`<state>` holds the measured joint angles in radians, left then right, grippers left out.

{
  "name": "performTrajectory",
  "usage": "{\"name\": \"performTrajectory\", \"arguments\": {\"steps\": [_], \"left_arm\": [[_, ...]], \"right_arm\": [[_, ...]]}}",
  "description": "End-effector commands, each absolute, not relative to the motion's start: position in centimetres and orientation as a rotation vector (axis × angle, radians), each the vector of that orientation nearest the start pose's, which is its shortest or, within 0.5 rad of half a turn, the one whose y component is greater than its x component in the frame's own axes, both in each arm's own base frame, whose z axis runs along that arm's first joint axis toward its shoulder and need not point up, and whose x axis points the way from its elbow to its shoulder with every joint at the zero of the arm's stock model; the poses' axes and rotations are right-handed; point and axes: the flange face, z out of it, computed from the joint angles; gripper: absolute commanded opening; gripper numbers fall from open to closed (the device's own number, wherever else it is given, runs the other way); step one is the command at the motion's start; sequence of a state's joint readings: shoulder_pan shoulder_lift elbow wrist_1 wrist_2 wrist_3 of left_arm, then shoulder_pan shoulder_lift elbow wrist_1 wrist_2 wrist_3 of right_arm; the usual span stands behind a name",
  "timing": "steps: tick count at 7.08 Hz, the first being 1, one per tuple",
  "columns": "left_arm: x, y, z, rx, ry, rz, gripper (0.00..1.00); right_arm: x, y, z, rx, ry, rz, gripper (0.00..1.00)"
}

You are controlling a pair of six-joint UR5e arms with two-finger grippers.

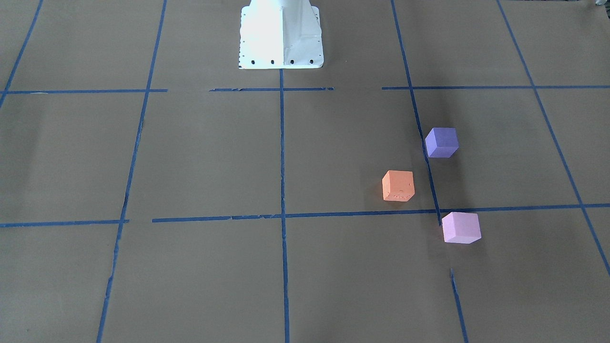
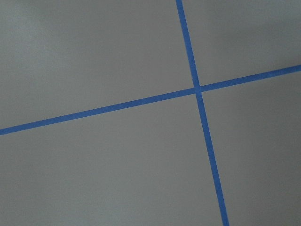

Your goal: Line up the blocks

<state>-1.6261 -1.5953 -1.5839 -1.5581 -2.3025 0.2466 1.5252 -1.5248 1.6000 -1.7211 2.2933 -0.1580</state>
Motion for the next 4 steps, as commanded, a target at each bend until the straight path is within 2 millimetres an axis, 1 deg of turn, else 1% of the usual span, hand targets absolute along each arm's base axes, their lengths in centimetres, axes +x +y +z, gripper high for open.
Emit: {"name": "performTrajectory", "arguments": {"steps": [1, 3, 4], "left_arm": [[-9.5, -50.4, 62.9, 0.162, 0.717, 0.203, 1.0], [-9.5, -50.8, 62.2, 0.172, 0.717, 0.196, 1.0], [-9.4, -51.3, 59.6, 0.177, 0.719, 0.103, 1.0]], "right_arm": [[4.4, -50.7, 64.0, -0.031, -0.726, -0.168, 1.0], [4.4, -50.7, 64.0, -0.031, -0.726, -0.168, 1.0], [4.4, -50.7, 64.0, -0.031, -0.726, -0.168, 1.0]]}}
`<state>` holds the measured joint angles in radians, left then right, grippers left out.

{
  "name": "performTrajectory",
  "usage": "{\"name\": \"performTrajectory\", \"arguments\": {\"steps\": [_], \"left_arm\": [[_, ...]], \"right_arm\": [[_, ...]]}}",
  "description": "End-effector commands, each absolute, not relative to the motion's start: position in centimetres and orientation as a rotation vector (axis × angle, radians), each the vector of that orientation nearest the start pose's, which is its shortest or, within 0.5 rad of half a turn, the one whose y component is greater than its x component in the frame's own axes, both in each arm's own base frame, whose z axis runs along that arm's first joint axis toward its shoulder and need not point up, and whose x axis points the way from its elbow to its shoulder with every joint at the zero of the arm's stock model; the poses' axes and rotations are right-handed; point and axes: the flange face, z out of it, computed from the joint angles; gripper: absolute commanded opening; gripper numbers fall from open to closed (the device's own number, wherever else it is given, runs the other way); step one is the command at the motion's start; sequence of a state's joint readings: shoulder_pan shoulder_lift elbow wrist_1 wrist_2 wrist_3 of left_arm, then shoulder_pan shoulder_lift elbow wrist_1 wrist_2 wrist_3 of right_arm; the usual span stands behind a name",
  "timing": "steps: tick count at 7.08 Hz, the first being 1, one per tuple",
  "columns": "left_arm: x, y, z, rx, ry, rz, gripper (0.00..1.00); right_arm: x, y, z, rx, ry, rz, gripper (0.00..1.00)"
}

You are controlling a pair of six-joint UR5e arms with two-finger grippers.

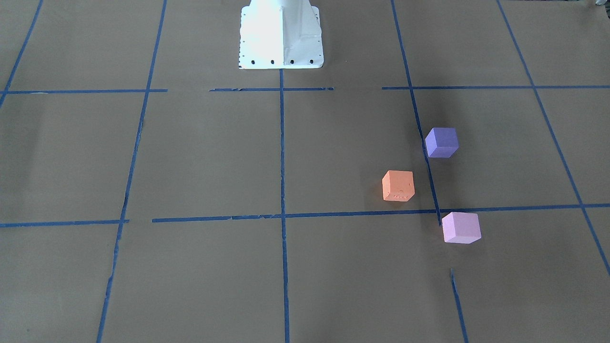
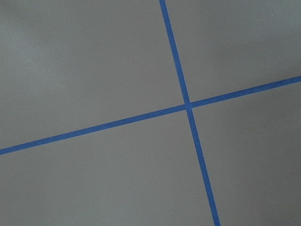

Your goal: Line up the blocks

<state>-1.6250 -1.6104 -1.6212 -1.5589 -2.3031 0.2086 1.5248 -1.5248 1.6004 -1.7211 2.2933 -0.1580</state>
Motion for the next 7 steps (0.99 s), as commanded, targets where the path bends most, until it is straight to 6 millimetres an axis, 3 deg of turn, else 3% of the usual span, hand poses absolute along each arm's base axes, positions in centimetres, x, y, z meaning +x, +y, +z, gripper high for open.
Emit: {"name": "performTrajectory", "arguments": {"steps": [1, 2, 3, 5, 7], "left_arm": [[-7.3, -51.6, 55.5, 0.204, 0.726, 0.088, 1.0], [-4.1, -51.8, 51.9, 0.213, 0.744, 0.077, 1.0], [0.6, -51.5, 48.4, 0.185, 0.803, 0.054, 1.0], [10.1, -53.8, 40.1, 0.166, 0.872, 0.067, 1.0], [16.2, -55.7, 33.6, 0.149, 0.896, 0.106, 1.0]], "right_arm": [[4.4, -50.7, 64.0, -0.031, -0.726, -0.168, 1.0], [4.4, -50.7, 64.0, -0.031, -0.726, -0.168, 1.0], [4.4, -50.7, 63.9, -0.03, -0.726, -0.168, 1.0], [4.4, -50.7, 64.0, -0.031, -0.726, -0.169, 1.0], [4.4, -50.7, 64.0, -0.031, -0.726, -0.168, 1.0]]}}
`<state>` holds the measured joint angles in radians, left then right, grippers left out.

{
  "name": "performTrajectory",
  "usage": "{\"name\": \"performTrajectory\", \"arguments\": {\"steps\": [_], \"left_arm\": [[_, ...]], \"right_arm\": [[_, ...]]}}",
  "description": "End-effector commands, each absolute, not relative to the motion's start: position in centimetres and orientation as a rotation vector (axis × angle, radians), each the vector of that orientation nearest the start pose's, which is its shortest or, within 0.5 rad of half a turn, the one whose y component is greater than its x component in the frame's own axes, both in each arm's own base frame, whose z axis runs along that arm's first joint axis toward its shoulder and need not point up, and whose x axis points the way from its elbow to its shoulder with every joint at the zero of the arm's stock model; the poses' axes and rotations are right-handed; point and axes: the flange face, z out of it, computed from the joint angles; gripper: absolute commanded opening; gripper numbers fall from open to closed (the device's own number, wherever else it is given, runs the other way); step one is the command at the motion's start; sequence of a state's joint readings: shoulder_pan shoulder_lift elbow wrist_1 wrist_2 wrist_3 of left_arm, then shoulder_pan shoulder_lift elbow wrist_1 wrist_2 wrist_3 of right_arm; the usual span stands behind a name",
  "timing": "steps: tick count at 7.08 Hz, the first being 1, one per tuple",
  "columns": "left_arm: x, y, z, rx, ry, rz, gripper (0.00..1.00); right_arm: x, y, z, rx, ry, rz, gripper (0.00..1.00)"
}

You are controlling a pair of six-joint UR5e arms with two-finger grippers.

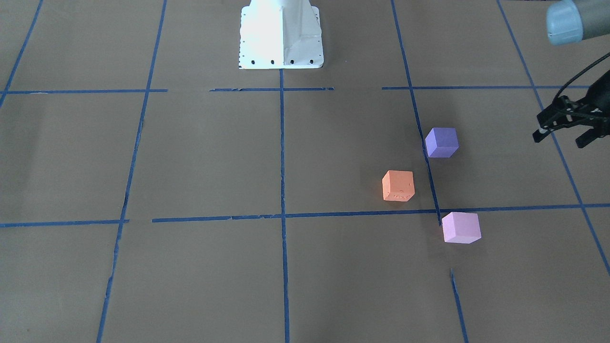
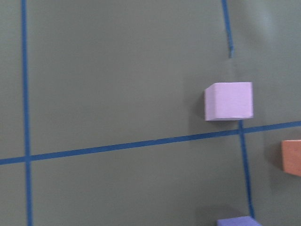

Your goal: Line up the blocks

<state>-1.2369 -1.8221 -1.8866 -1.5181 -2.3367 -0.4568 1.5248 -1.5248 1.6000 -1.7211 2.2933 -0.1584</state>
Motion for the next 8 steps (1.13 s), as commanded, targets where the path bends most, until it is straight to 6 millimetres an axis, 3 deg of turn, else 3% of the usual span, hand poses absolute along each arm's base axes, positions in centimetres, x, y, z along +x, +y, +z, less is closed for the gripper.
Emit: {"name": "performTrajectory", "arguments": {"steps": [1, 4, 6, 8], "left_arm": [[18.5, -56.6, 32.2, 0.131, 0.901, 0.112, 1.0], [25.5, -56.2, 32.6, 0.079, 0.873, 0.166, 1.0], [28.5, -56.2, 32.9, 0.062, 0.876, 0.193, 1.0], [32.5, -54.8, 33.1, 0.033, 0.913, 0.153, 1.0]], "right_arm": [[4.4, -50.7, 64.0, -0.031, -0.726, -0.168, 1.0], [4.4, -50.7, 64.0, -0.031, -0.726, -0.168, 1.0], [4.4, -50.7, 64.0, -0.031, -0.726, -0.168, 1.0], [4.4, -50.7, 64.0, -0.031, -0.726, -0.168, 1.0]]}}
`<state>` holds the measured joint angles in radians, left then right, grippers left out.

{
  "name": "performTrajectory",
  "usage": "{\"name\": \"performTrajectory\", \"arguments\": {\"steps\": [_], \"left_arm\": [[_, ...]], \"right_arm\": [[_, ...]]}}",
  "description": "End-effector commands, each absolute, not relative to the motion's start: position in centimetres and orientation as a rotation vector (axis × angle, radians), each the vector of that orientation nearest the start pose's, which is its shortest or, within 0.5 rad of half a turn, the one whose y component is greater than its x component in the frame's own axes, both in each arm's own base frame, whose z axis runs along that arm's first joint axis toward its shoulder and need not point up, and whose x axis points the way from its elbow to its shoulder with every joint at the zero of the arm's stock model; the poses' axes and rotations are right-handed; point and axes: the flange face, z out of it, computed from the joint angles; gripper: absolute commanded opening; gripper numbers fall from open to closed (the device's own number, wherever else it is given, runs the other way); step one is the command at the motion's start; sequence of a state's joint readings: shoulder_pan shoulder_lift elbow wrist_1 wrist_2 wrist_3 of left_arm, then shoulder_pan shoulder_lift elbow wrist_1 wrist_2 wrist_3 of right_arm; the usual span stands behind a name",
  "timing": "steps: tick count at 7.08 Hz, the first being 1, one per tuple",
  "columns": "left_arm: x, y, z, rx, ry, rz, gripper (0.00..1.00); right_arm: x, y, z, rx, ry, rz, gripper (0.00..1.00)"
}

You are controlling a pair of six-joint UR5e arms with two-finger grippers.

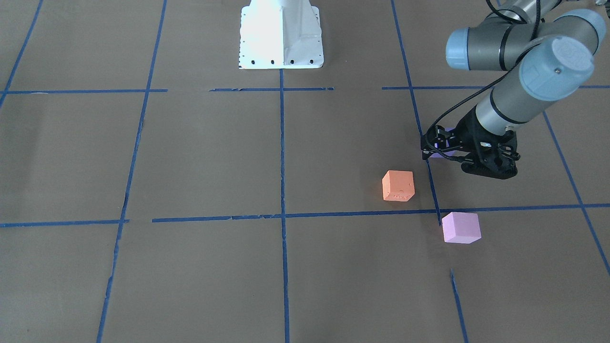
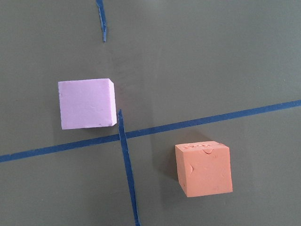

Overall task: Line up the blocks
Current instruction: 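Move the left gripper down over the orange cube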

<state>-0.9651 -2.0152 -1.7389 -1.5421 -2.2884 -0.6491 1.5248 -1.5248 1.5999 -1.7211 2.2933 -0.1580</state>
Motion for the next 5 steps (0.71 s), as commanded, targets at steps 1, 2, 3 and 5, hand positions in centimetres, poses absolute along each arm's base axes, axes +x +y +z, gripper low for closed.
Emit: {"name": "performTrajectory", "arguments": {"steps": [1, 2, 3, 5], "left_arm": [[33.7, -54.7, 33.7, 0.016, 0.913, 0.144, 1.0], [34.6, -54.5, 34.2, 0.008, 0.905, 0.143, 1.0], [35.9, -54.0, 34.6, -0.009, 0.906, 0.127, 1.0], [38.0, -53.9, 35.6, -0.017, 0.936, 0.097, 1.0]], "right_arm": [[4.4, -50.7, 63.9, -0.03, -0.726, -0.168, 1.0], [4.4, -50.7, 64.0, -0.031, -0.726, -0.168, 1.0], [4.4, -50.7, 64.0, -0.031, -0.726, -0.168, 1.0], [4.4, -50.7, 64.0, -0.031, -0.726, -0.168, 1.0]]}}
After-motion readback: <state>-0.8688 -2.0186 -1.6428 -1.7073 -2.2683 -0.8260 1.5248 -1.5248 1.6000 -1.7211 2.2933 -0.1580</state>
